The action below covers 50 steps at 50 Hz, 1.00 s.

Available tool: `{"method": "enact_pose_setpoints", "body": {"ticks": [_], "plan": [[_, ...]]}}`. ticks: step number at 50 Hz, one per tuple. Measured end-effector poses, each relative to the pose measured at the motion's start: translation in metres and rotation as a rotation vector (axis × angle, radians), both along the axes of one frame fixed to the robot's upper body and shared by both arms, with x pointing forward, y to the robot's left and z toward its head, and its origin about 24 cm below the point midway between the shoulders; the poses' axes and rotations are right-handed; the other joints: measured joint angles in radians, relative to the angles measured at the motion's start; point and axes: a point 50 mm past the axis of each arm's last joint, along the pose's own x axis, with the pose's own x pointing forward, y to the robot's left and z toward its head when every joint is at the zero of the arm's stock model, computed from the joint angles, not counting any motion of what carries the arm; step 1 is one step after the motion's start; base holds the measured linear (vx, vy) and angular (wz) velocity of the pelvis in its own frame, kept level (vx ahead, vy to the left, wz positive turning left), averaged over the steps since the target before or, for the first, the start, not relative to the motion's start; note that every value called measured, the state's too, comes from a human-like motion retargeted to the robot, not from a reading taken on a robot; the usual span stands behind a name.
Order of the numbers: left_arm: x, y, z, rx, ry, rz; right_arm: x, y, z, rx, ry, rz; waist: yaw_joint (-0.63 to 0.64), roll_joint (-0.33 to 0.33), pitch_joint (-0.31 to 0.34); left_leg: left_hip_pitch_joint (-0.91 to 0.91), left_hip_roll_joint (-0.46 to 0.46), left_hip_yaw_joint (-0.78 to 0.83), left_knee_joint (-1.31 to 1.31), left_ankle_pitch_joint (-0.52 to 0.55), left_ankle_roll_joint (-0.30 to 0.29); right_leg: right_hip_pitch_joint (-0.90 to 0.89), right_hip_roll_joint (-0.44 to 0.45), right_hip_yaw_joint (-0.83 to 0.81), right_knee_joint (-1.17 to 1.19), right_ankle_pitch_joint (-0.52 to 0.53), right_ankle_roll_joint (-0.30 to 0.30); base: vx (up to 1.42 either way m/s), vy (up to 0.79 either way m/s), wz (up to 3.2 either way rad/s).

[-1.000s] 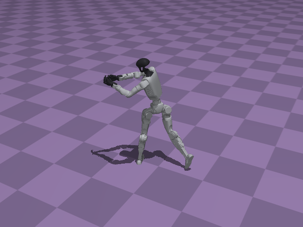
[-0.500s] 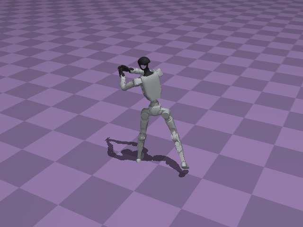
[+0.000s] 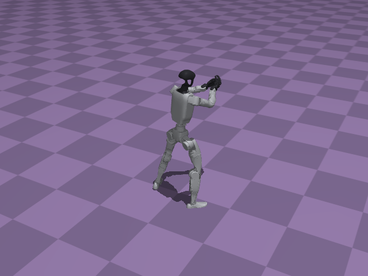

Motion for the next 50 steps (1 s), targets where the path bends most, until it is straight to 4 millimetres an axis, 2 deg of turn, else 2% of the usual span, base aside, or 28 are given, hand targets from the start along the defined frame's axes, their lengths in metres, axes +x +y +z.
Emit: {"method": "enact_pose_setpoints", "body": {"ticks": [2, 3, 5, 7, 10, 12, 15, 17, 21, 23, 25, 30, 35, 43, 50], "plan": [[0.001, -0.009, 0.001, 0.021, 0.016, -0.026, 0.003, -0.015, -0.002, 0.080, 0.020, -0.047, -0.077, 0.005, -0.010, 0.022, 0.020, 0.017, 0.025, 0.023, -0.004, -0.004, 0.018, 0.036, 0.012, -0.013, 0.010, 0.06, -0.31, -0.94], [0.001, -0.015, 0.008, 0.027, -0.002, -0.032, 0.004, -0.021, 0.002, 0.106, 0.016, -0.064, -0.114, 0.003, 0.003, 0.033, 0.025, 0.024, 0.037, 0.037, -0.001, -0.002, 0.026, 0.054, 0.009, -0.015, 0.017, 0.07, -0.28, -0.94], [0.000, -0.030, 0.017, 0.070, -0.035, -0.046, 0.009, -0.039, 0.003, 0.061, 0.004, -0.114, -0.175, 0.000, 0.008, 0.051, 0.029, 0.017, 0.070, 0.053, 0.013, 0.005, 0.039, 0.090, 0.004, -0.017, 0.036, 0.09, -0.25, -1.01], [-0.003, -0.048, 0.024, 0.059, -0.069, -0.056, 0.006, -0.058, 0.008, 0.311, 0.015, -0.163, -0.218, 0.001, 0.003, 0.051, 0.017, -0.054, 0.117, 0.057, 0.007, 0.010, 0.055, 0.131, -0.002, -0.016, 0.069, 0.11, -0.21, -1.15], [-0.009, -0.073, 0.034, 0.143, -0.128, -0.090, 0.002, -0.087, 0.012, 0.427, -0.013, -0.198, -0.273, 0.004, -0.024, 0.032, -0.024, -0.196, 0.198, 0.043, -0.010, 0.008, 0.080, 0.198, -0.010, -0.014, 0.122, 0.11, -0.16, -1.19], [-0.015, -0.089, 0.046, 0.193, -0.193, -0.109, -0.004, -0.103, 0.023, 0.456, -0.078, -0.227, -0.301, 0.013, -0.031, 0.027, -0.028, -0.205, 0.249, 0.057, 0.008, 0.006, 0.092, 0.238, -0.019, -0.011, 0.149, 0.10, -0.13, -1.13], [-0.028, -0.114, 0.068, 0.298, -0.333, -0.122, -0.017, -0.125, 0.041, 0.475, -0.195, -0.258, -0.324, 0.035, -0.029, 0.028, -0.012, -0.196, 0.304, 0.117, 0.020, 0.013, 0.117, 0.294, -0.047, -0.006, 0.149, 0.08, -0.11, -1.15], [-0.036, -0.123, 0.079, 0.371, -0.420, -0.121, -0.026, -0.137, 0.050, 0.490, -0.268, -0.299, -0.342, 0.048, -0.032, 0.027, -0.010, -0.229, 0.333, 0.156, 0.016, 0.021, 0.136, 0.330, -0.073, -0.005, 0.137, 0.07, -0.10, -1.20], [-0.059, -0.143, 0.101, 0.443, -0.578, -0.150, -0.048, -0.153, 0.068, 0.539, -0.399, -0.301, -0.366, 0.073, -0.031, 0.026, -0.053, -0.379, 0.347, 0.237, -0.012, 0.038, 0.167, 0.406, -0.127, 0.017, 0.130, 0.07, -0.07, -1.12], [-0.071, -0.151, 0.111, 0.486, -0.664, -0.160, -0.057, -0.162, 0.075, 0.478, -0.486, -0.370, -0.374, 0.082, -0.033, 0.029, -0.088, -0.469, 0.339, 0.274, -0.031, 0.044, 0.175, 0.439, -0.150, 0.021, 0.129, 0.06, -0.05, -0.96], [-0.085, -0.159, 0.121, 0.465, -0.747, -0.176, -0.078, -0.166, 0.081, 0.651, -0.576, -0.333, -0.382, 0.095, -0.035, 0.034, -0.125, -0.565, 0.329, 0.312, -0.055, 0.048, 0.184, 0.466, -0.167, 0.019, 0.121, 0.06, -0.05, -0.86], [-0.118, -0.178, 0.133, 0.464, -0.912, -0.235, -0.109, -0.182, 0.089, 0.642, -0.778, -0.453, -0.384, 0.121, -0.047, 0.047, -0.209, -0.756, 0.316, 0.394, -0.090, 0.049, 0.197, 0.525, -0.185, -0.020, 0.102, 0.04, -0.03, -0.76], [-0.150, -0.192, 0.145, 0.422, -1.055, -0.280, -0.141, -0.191, 0.101, 0.630, -0.955, -0.502, -0.390, 0.139, -0.043, 0.060, -0.273, -0.879, 0.303, 0.450, -0.135, 0.038, 0.202, 0.572, -0.187, -0.057, 0.105, 0.03, -0.01, -0.53], [-0.186, -0.199, 0.161, 0.295, -1.175, -0.355, -0.182, -0.193, 0.115, 0.511, -1.206, -0.566, -0.420, 0.155, -0.040, 0.073, -0.302, -0.878, 0.298, 0.466, -0.160, 0.037, 0.191, 0.612, -0.192, -0.076, 0.117, 0.01, 0.01, -0.19], [-0.208, -0.204, 0.168, 0.250, -1.273, -0.377, -0.203, -0.194, 0.123, 0.404, -1.347, -0.641, -0.464, 0.173, -0.033, 0.071, -0.269, -0.755, 0.296, 0.418, -0.125, 0.027, 0.173, 0.606, -0.187, -0.075, 0.128, -0.02, 0.04, 0.09]]}}
